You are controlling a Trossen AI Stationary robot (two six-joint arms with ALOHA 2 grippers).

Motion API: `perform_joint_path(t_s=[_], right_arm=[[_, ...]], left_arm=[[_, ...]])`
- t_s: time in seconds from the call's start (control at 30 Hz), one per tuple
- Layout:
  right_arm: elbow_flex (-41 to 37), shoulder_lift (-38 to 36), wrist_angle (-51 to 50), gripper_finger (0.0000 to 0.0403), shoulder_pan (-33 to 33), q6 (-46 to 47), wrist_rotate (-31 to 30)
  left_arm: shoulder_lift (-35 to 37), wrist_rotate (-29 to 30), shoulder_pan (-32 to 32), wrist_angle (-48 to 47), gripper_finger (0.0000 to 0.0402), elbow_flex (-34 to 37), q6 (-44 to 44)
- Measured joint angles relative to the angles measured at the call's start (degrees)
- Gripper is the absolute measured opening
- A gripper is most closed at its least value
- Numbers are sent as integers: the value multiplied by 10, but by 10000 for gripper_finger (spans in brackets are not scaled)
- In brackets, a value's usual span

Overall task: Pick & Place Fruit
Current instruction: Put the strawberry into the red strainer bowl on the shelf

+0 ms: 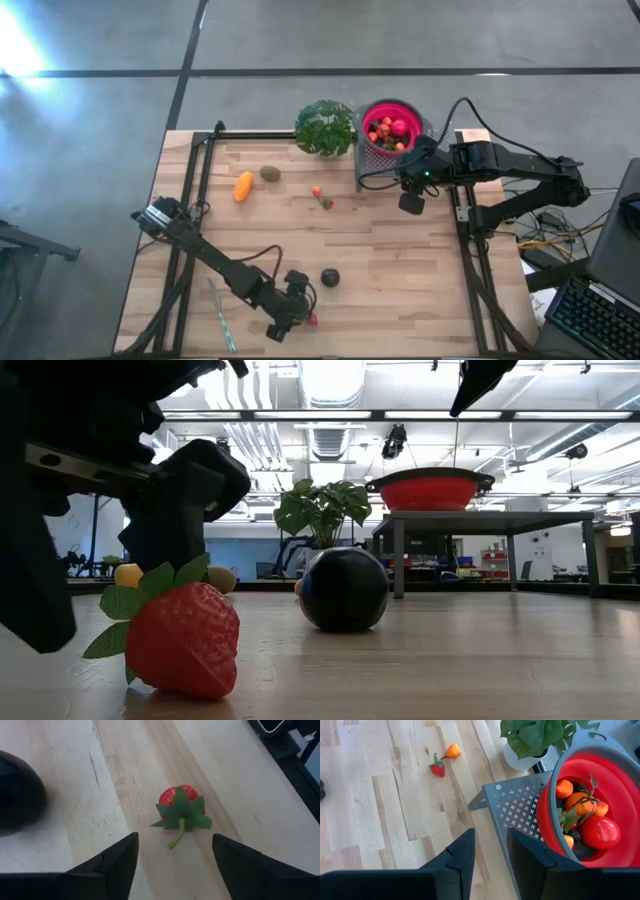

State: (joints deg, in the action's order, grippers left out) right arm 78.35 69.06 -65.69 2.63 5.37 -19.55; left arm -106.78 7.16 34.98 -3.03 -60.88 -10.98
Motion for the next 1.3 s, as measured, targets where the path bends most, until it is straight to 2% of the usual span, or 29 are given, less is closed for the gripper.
perform_joint_path(t_s=[0.47,0.83,1.13,1.3], right_arm=[[0,0,0,90,0,0,0],[0,0,0,72,0,0,0],[0,0,0,63,0,0,0],[0,0,0,74,0,0,0]], left_arm=[[0,0,-4,24,142,0,6],[0,-21,-4,24,100,2,9],[0,3,-6,17,67,2,18],[0,4,-9,17,37,2,17]])
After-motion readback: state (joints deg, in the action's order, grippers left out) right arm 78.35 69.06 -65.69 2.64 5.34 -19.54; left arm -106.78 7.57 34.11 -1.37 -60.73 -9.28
